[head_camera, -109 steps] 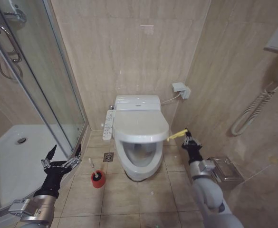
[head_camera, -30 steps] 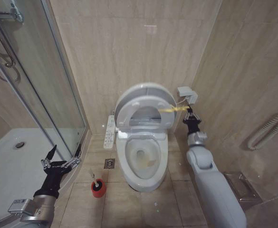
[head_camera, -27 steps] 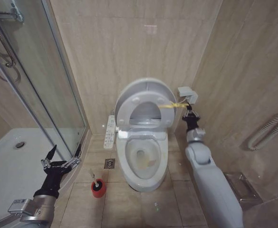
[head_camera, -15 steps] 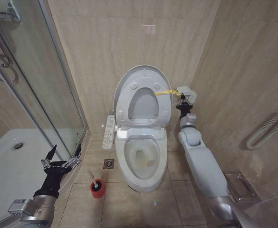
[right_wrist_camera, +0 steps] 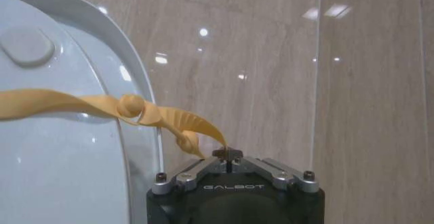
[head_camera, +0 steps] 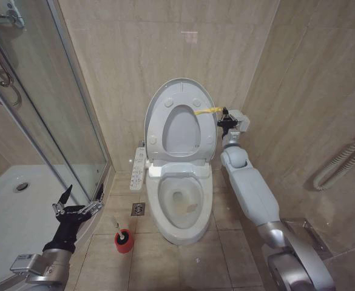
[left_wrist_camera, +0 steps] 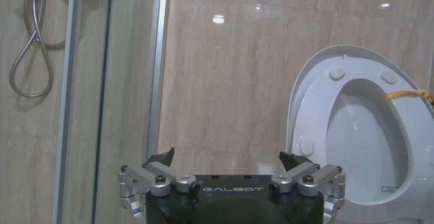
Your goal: Open the toilet lid, clean the toilet bowl with a toilet brush, close the toilet lid, and flush.
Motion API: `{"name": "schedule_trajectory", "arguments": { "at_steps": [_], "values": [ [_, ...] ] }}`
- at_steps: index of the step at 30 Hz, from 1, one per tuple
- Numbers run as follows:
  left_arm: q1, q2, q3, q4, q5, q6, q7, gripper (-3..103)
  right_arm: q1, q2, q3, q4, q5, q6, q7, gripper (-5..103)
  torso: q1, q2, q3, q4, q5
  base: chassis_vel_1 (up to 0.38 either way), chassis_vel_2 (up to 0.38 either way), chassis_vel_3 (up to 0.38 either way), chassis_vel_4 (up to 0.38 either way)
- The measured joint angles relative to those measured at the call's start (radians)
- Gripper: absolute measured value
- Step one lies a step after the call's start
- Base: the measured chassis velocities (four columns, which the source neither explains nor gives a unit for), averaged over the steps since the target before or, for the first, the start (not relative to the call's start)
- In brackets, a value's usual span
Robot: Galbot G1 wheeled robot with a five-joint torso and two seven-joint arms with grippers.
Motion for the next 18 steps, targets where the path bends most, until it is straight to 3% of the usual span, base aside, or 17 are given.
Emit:
{"name": "schedule_trajectory", "arguments": {
  "at_steps": [9,18],
  "values": [
    [0.000,0.000,0.000,0.000,0.000,0.000,0.000,100,0.030,-0.014,-0.006,-0.040,-0.005,0.011,0.002,0,0.000,0.000,0.000,0.0003,0.0001,0.000,0.000,0.000,0.000],
    [0.000,0.000,0.000,0.000,0.000,0.000,0.000,100,-0.032,-0.092,-0.005,0.028,0.024,0.011,-0.010,0,0.000,0.000,0.000,0.0002,0.0001,0.000,0.000,0.000,0.000]
  ]
}}
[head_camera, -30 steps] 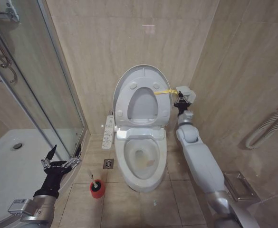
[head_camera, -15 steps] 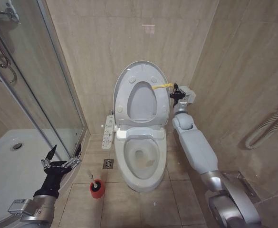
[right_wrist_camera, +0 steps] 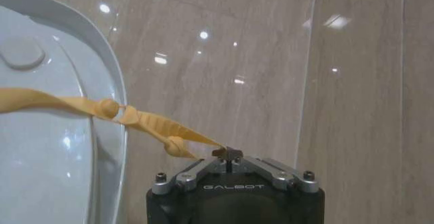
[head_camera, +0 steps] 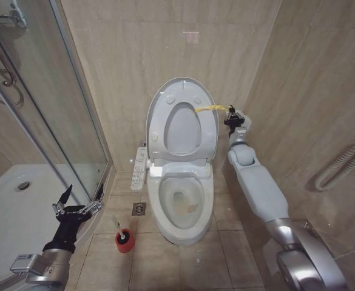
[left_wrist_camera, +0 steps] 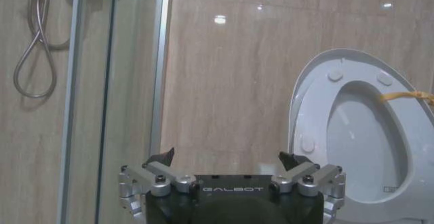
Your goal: Open the toilet lid, clean the toilet bowl with a toilet brush, close the toilet lid, and flush.
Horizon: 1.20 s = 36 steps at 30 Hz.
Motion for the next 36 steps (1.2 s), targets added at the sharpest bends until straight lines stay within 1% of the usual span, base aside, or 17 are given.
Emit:
{"name": "schedule_trajectory", "arguments": {
  "at_steps": [4,6,12,13,20,21,22,27,28,34,35,36],
  "values": [
    [0.000,0.000,0.000,0.000,0.000,0.000,0.000,100,-0.050,-0.025,-0.015,0.069,0.042,-0.023,0.000,0,0.000,0.000,0.000,-0.0008,0.0000,0.000,0.000,0.000,0.000],
    [0.000,0.000,0.000,0.000,0.000,0.000,0.000,100,-0.083,-0.035,-0.022,0.115,0.056,-0.040,-0.005,-2,0.000,0.000,0.000,-0.0009,0.0002,0.000,0.000,0.000,0.000],
    [0.000,0.000,0.000,0.000,0.000,0.000,0.000,100,-0.121,-0.044,-0.028,0.181,0.069,-0.065,-0.005,-2,0.000,0.000,0.000,-0.0006,0.0002,0.000,0.000,0.000,0.000],
    [0.000,0.000,0.000,0.000,0.000,0.000,0.000,100,-0.126,-0.047,-0.028,0.191,0.070,-0.067,-0.005,25,0.000,0.000,0.000,-0.0005,0.0000,0.000,0.000,0.000,0.000],
    [0.000,0.000,0.000,0.000,0.000,0.000,0.000,100,-0.161,-0.060,-0.030,0.257,0.084,-0.088,-0.002,25,0.000,0.000,0.000,-0.0002,0.0000,0.000,0.000,0.000,0.000],
    [0.000,0.000,0.000,0.000,0.000,0.000,0.000,100,-0.172,-0.063,-0.029,0.274,0.086,-0.092,0.000,51,0.000,0.000,0.000,-0.0003,0.0000,0.000,0.000,0.000,0.000],
    [0.000,0.000,0.000,0.000,0.000,0.000,0.000,100,-0.185,-0.066,-0.029,0.291,0.088,-0.095,0.002,51,0.000,0.000,0.000,-0.0007,-0.0001,0.000,0.000,0.000,0.000],
    [0.000,0.000,0.000,0.000,0.000,0.000,0.000,100,-0.240,-0.078,-0.020,0.365,0.114,-0.114,0.011,51,0.000,0.000,0.000,-0.0001,-0.0002,0.000,0.000,0.000,0.000],
    [0.000,0.000,0.000,0.000,0.000,0.000,0.000,100,-0.262,-0.082,-0.013,0.393,0.124,-0.121,0.017,79,0.000,0.000,0.000,-0.0001,-0.0001,0.000,0.000,0.000,0.000],
    [0.000,0.000,0.000,0.000,0.000,0.000,0.000,100,-0.354,-0.092,0.022,0.482,0.143,-0.134,0.037,79,0.000,0.000,0.000,-0.0002,0.0000,0.000,0.000,0.000,0.000],
    [0.000,0.000,0.000,0.000,0.000,0.000,0.000,100,-0.394,-0.093,0.037,0.510,0.144,-0.135,0.042,100,0.000,0.000,0.000,-0.0003,-0.0001,0.000,0.000,0.000,0.000],
    [0.000,0.000,0.000,0.000,0.000,0.000,0.000,100,-0.394,-0.093,0.037,0.510,0.144,-0.135,0.042,100,0.000,0.000,0.000,-0.0003,-0.0001,0.000,0.000,0.000,0.000]
  ]
}}
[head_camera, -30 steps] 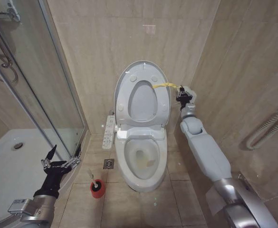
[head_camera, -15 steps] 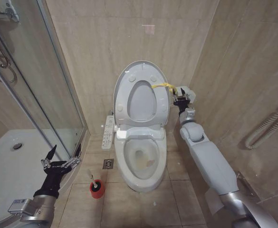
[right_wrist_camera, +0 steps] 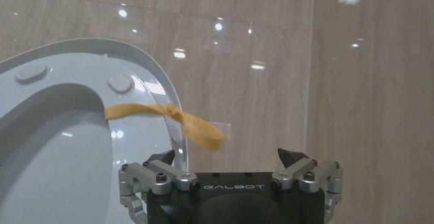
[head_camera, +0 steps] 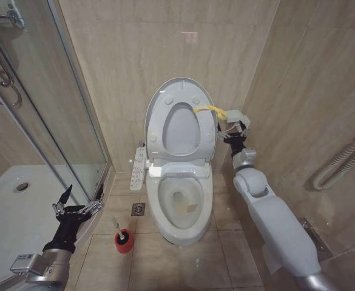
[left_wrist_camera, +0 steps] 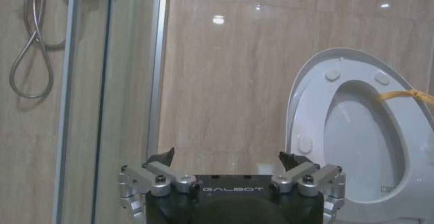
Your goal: Open the toilet lid, clean the toilet bowl with a toilet brush, close the toilet lid, and flush.
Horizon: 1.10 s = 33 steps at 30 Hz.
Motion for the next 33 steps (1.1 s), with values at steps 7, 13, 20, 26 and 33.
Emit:
{"name": "schedule_trajectory", "arguments": {
  "at_steps": [7,13,20,26,33],
  "values": [
    [0.000,0.000,0.000,0.000,0.000,0.000,0.000,100,-0.202,0.005,0.052,0.138,0.004,-0.006,0.055,100,0.000,0.000,0.000,-0.0002,0.0001,0.000,0.000,0.000,0.000],
    [0.000,0.000,0.000,0.000,0.000,0.000,0.000,100,-0.305,0.036,0.068,0.208,-0.016,-0.002,0.088,100,0.000,0.000,0.000,0.0001,0.0000,0.000,0.000,0.000,0.000],
    [0.000,0.000,0.000,0.000,0.000,0.000,0.000,100,-0.452,0.097,0.109,0.260,-0.089,0.042,0.071,100,0.000,0.000,0.000,0.0000,-0.0001,0.000,0.000,0.000,0.000],
    [0.000,0.000,0.000,0.000,0.000,0.000,0.000,100,-0.527,0.159,0.148,0.258,-0.132,0.098,0.032,100,0.000,0.000,0.000,-0.0001,-0.0001,0.000,0.000,0.000,0.000],
    [0.000,0.000,0.000,0.000,0.000,0.000,0.000,100,-0.590,0.211,0.179,0.269,-0.159,0.125,0.005,100,0.000,0.000,0.000,0.0000,-0.0001,0.000,0.000,0.000,0.000]
  ]
}}
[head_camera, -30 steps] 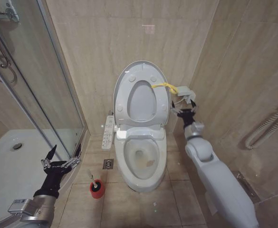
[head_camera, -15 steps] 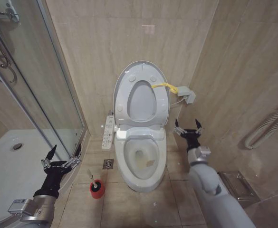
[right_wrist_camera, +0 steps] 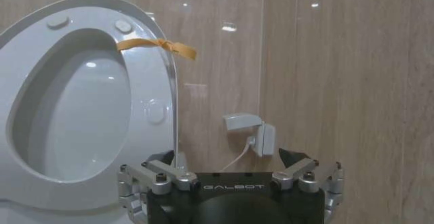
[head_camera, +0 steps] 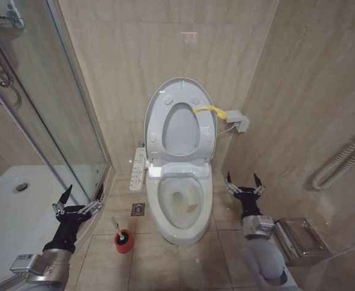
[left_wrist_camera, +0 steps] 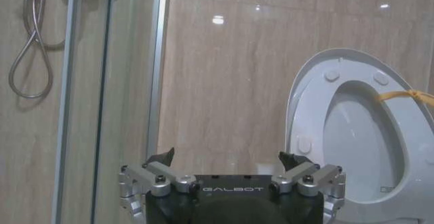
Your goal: Open the toilet lid, clean the toilet bowl with a toilet brush, close the toilet lid, and flush.
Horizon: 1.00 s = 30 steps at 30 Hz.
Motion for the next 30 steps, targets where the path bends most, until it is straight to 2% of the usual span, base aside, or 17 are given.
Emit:
{"name": "schedule_trajectory", "arguments": {
  "at_steps": [15,30],
  "values": [
    [0.000,0.000,0.000,0.000,0.000,0.000,0.000,100,-0.005,0.056,0.014,-0.007,-0.035,0.008,-0.001,100,0.000,0.000,0.000,0.0000,0.0001,0.000,0.000,0.000,0.000],
    [0.000,0.000,0.000,0.000,0.000,0.000,0.000,100,-0.003,0.057,0.017,-0.007,-0.037,0.003,-0.001,100,0.000,0.000,0.000,0.0000,0.0001,0.000,0.000,0.000,0.000]
  ]
}}
